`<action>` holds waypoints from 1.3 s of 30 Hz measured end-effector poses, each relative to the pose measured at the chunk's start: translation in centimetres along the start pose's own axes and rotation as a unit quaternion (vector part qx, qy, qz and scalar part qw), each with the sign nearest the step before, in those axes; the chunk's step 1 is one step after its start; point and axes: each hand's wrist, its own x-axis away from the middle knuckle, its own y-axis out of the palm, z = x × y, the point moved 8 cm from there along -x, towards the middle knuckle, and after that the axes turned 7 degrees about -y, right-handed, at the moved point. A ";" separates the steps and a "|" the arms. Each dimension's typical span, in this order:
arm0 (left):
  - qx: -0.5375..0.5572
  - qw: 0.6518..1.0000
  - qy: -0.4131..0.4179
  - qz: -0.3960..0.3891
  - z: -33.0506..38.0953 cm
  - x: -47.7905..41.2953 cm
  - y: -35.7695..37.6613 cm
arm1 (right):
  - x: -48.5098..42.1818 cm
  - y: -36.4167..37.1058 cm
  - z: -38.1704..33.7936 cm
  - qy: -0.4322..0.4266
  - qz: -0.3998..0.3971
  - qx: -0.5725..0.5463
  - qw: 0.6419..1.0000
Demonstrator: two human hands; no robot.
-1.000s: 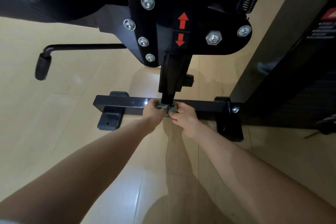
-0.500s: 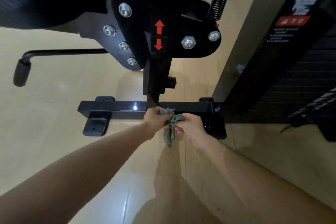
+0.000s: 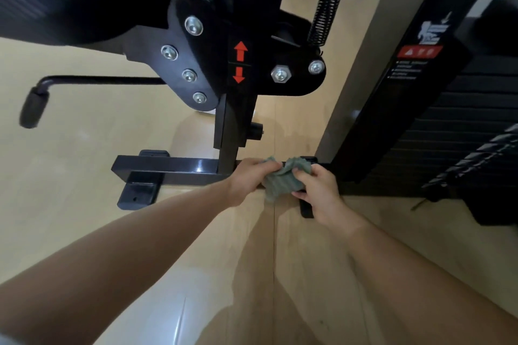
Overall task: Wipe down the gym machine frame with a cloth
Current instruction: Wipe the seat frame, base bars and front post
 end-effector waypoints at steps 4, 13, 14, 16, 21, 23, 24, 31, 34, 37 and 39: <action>0.030 0.999 -0.002 -0.032 0.4 1.4 -1.5 | 0.0 1.7 -1.5 -0.014 0.011 -0.003 1.000; 0.083 0.988 -0.029 0.125 -1.0 3.6 -15.0 | 2.3 8.2 -6.3 -0.246 0.014 0.127 0.961; 0.095 0.982 -0.014 0.164 -0.9 3.9 -17.1 | 2.7 9.1 -6.8 -0.263 0.014 0.118 0.957; 0.098 0.963 0.036 0.249 -0.3 4.7 -21.1 | 3.1 10.5 -7.7 -0.293 0.029 0.108 0.950; -0.031 0.898 0.154 0.410 1.0 7.3 -26.2 | 3.0 12.0 -10.9 -0.348 0.098 0.113 0.925; -0.118 0.891 0.172 0.403 1.0 6.8 -25.3 | 2.6 12.6 -11.1 -0.337 0.086 0.060 0.935; -0.168 0.893 0.174 0.379 1.0 5.9 -24.3 | 2.6 12.7 -11.0 -0.340 0.088 0.053 0.935; -0.600 0.787 0.106 0.102 -4.9 -0.9 -14.8 | 2.3 12.9 -10.5 -0.393 0.100 0.155 0.901; -0.524 0.809 0.181 0.194 -2.7 -0.9 -16.5 | 2.1 12.9 -10.2 -0.402 0.111 0.176 0.892; -0.450 0.830 0.216 0.248 -1.6 -0.9 -17.7 | 2.2 12.9 -10.0 -0.411 0.123 0.190 0.883; -0.466 0.804 0.237 0.283 -1.2 -1.1 -17.8 | 2.2 13.0 -10.0 -0.421 0.126 0.200 0.876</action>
